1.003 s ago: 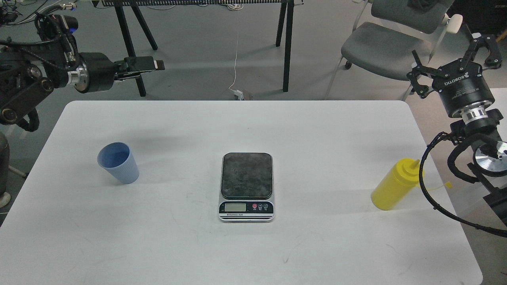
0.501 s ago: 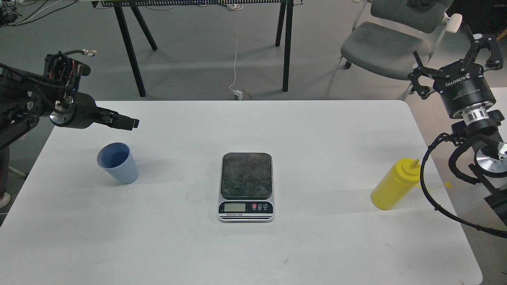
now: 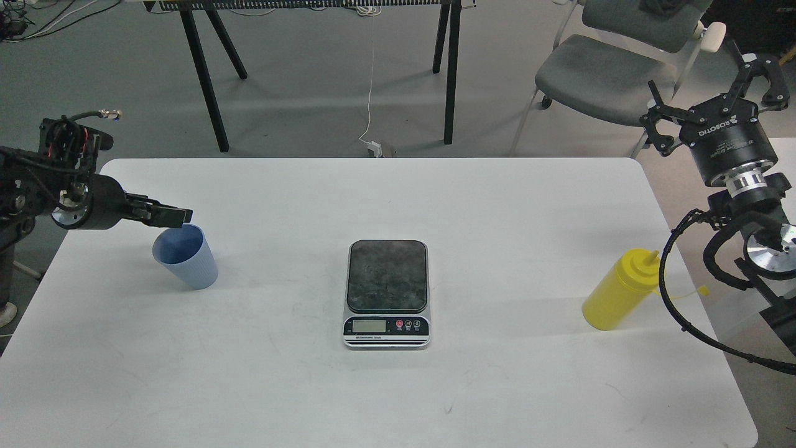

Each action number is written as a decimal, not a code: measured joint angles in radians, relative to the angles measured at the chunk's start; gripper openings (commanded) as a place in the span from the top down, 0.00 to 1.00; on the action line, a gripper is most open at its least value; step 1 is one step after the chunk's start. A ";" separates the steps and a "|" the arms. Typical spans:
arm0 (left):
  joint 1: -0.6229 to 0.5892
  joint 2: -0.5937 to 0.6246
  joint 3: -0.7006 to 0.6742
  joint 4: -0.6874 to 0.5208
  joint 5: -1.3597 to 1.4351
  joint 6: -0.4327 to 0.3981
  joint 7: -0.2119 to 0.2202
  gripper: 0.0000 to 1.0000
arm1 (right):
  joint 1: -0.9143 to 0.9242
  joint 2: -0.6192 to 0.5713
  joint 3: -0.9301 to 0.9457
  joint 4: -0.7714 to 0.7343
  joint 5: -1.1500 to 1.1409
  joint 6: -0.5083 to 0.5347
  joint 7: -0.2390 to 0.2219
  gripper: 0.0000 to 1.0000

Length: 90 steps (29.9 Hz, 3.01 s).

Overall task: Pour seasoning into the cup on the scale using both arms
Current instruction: 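Close the left gripper around the blue cup, then lift the blue cup with the left gripper and carry it over the scale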

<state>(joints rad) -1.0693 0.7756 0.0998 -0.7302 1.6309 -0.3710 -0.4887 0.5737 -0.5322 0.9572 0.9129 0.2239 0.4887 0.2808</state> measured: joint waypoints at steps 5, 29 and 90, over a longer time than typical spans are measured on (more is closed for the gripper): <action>0.033 0.001 0.002 0.015 -0.009 0.058 0.000 0.18 | 0.000 0.003 0.000 0.003 0.000 0.000 0.002 0.00; 0.122 -0.006 0.007 0.076 -0.007 0.155 0.000 0.38 | 0.000 0.005 -0.001 0.003 0.000 0.000 0.001 0.00; -0.146 0.018 0.006 -0.272 0.145 -0.116 0.000 0.91 | 0.000 0.004 -0.001 0.012 -0.003 0.000 0.003 0.00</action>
<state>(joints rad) -1.2157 0.7933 0.1058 -1.0021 1.7761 -0.4875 -0.4886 0.5737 -0.5287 0.9561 0.9249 0.2208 0.4887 0.2839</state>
